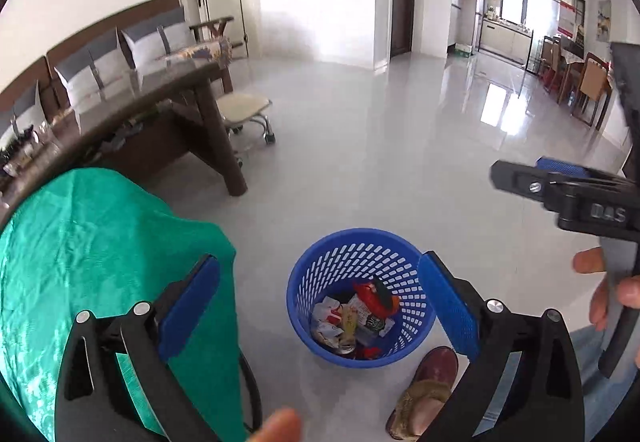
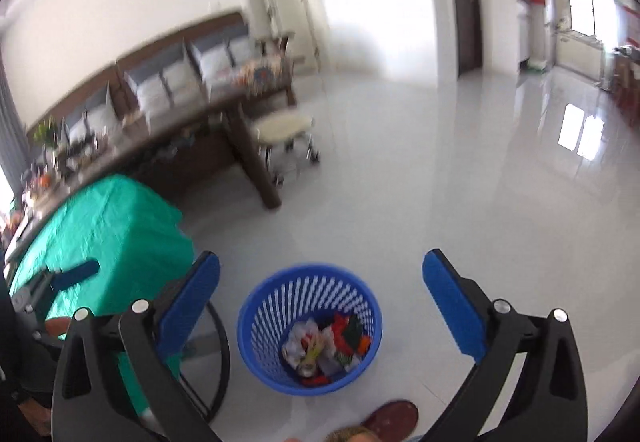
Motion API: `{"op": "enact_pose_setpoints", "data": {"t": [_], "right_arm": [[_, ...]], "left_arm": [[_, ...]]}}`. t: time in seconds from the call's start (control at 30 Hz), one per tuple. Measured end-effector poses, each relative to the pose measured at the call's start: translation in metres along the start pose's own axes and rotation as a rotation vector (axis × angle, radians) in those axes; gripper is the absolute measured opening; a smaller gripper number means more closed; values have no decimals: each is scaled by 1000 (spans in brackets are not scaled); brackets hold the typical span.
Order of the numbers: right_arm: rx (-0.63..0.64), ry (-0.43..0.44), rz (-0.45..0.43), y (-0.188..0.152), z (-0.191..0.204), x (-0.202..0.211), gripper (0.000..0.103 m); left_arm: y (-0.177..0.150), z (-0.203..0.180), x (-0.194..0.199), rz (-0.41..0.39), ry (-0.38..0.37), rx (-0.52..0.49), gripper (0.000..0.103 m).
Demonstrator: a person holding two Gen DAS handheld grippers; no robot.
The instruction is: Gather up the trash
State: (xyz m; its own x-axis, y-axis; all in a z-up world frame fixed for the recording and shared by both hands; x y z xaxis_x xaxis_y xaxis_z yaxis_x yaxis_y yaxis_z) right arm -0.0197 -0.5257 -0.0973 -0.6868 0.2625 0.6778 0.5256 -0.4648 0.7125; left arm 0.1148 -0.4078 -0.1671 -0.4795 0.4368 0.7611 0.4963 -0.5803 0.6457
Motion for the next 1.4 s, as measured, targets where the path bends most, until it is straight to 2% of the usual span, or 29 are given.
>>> {"op": "enact_pose_setpoints", "data": {"t": [0.07,0.2,0.3,0.47,0.6,0.67,0.93,1.4], "right_arm": [[-14,-64,44,-6,2,6,98],[27,-50,118,-13,6,4,98],[-1,-38,166,-17,2,9,98],[14,-101,260,-29,4,14,98],[32,-79,326,-38,12,14,98],[53,-81,348,-41,18,11,98],[72,-85,389,-51,26,7,98],[72,-96,399,-53,25,5,98]], "left_arm": [[-5,-3,15,-18,10,-6,98],[-9,-10,37,-59,21,30,98],[-9,-9,39,17,-13,76,98],[-12,-3,34,127,-7,87,98],[-17,5,29,180,-36,119,98],[-19,7,27,199,-22,119,98],[-22,7,21,236,-4,112,98],[-23,6,10,258,3,108,98]]}}
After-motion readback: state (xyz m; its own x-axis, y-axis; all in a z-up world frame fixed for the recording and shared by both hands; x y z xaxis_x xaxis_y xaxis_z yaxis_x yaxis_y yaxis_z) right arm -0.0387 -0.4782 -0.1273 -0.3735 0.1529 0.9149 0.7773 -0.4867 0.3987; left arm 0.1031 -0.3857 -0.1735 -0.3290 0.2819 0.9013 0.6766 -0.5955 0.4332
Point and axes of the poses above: each gripper's, at about its wrist camera, not at the fingertips, and x roughly against the way its jaws point, z to its left, y to its top, the point moved 2 cm from there along -x, roughly the way its jaws point, and after that the axes turned 7 degrees about z, right-handed, at the moved point
